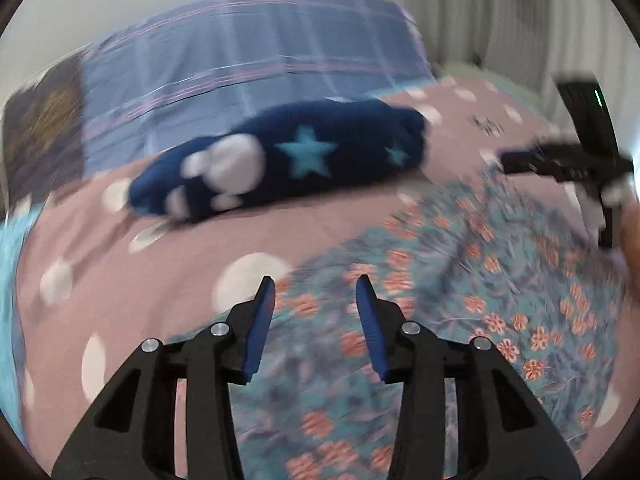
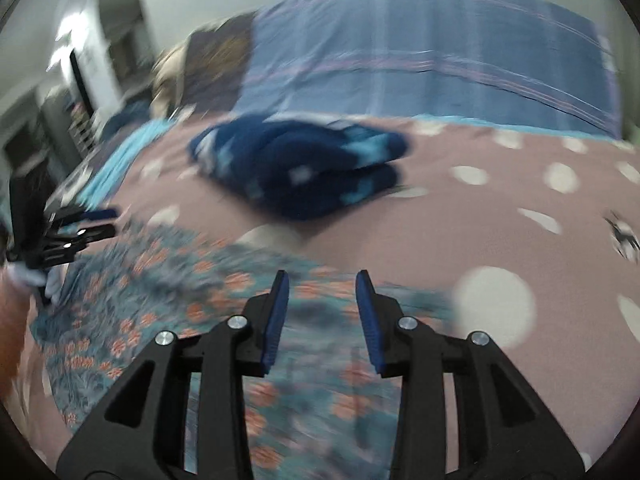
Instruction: Fold small clothes
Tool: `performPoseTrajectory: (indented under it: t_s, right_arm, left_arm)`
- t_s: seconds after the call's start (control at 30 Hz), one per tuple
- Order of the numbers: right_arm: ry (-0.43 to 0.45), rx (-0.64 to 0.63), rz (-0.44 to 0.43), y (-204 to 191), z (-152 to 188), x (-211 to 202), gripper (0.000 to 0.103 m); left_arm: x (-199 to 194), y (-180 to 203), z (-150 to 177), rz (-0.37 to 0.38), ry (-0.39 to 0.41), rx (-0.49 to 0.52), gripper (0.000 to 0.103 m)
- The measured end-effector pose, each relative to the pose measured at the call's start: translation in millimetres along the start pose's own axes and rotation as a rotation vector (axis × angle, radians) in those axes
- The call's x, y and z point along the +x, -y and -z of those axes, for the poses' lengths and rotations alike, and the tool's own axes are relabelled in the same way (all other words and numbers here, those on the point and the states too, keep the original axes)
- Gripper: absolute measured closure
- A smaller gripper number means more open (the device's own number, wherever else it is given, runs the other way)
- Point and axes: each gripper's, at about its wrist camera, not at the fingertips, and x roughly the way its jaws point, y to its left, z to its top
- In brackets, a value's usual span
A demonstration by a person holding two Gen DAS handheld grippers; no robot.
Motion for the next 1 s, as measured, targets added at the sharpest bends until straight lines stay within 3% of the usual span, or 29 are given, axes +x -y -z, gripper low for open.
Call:
performPoseTrajectory:
  t_s: [0.07,0.2,0.27,0.37,0.43,0.5,0.63,0.67,0.7,0.73,0.77,0.87,0.93,1.0]
  right_arm:
    - [-0.048,-0.088,0.029,-19.0,-0.4,18.5,0.057]
    - [-0.125,-0.148,0.085,-31.9,5.4,47.8,0.057]
    - [-0.131,-0.141,0.074,-28.8,7.4,50.9,0.057]
    - [-0.103,-0.114,0.046,-24.6,7.0,43.6,0.057]
    - [-0.075,-0.082,0.004,-20.8,3.5,40.0,0.058]
    - [-0.071,-0.068,0.021,-16.6,-0.8,41.4,0.058]
    - [-0.14,-0.115,0.037,-20.8,3.2,58.6,0.059]
    - [-0.132,-0.125,0.034,-22.9,3.7,56.9,0.07]
    - [-0.11,-0.134,0.015,-26.8,2.8,50.8,0.091]
    - [-0.077,-0.14,0.031,-29.2,2.1,44.5,0.094]
    - [-0.046,-0.146,0.049,-31.3,1.9,38.4,0.101]
    - [0.037,-0.111,0.04,-29.4,-4.4,20.5,0.101]
    - [0.021,-0.093,0.044,-25.5,-6.2,29.1,0.101]
    - [-0.051,-0.078,0.061,-19.8,-0.7,52.1,0.098]
  left_arm:
    - [10.6,17.9,-2.0,-0.024,-0.041,0.091,0.057]
    - [25.3,23.6,4.6,-0.133,-0.157,0.203,0.057]
    - [23.1,11.8,10.7,-0.202,-0.204,0.227,0.057]
    - [10.6,-8.8,10.1,-0.238,-0.192,0.176,0.057]
    - [-1.7,-21.5,3.4,-0.169,-0.109,0.105,0.057]
    - [0.8,-22.9,-2.7,-0.096,-0.065,0.074,0.057]
    - [35.3,-7.9,-4.1,-0.019,-0.121,0.132,0.056]
    - [44.8,0.8,-0.7,-0.013,-0.145,0.166,0.059]
    - [49.3,9.2,2.6,-0.02,-0.157,0.2,0.068]
    - [48.7,13.1,2.8,-0.017,-0.149,0.215,0.096]
    - [43.3,18.8,1.1,-0.046,-0.121,0.235,0.098]
    - [28.0,16.5,-5.0,-0.113,-0.057,0.217,0.1]
    - [30.6,6.7,-6.8,-0.168,-0.059,0.193,0.101]
    - [47.3,-7.0,-1.5,-0.245,-0.125,0.174,0.101]
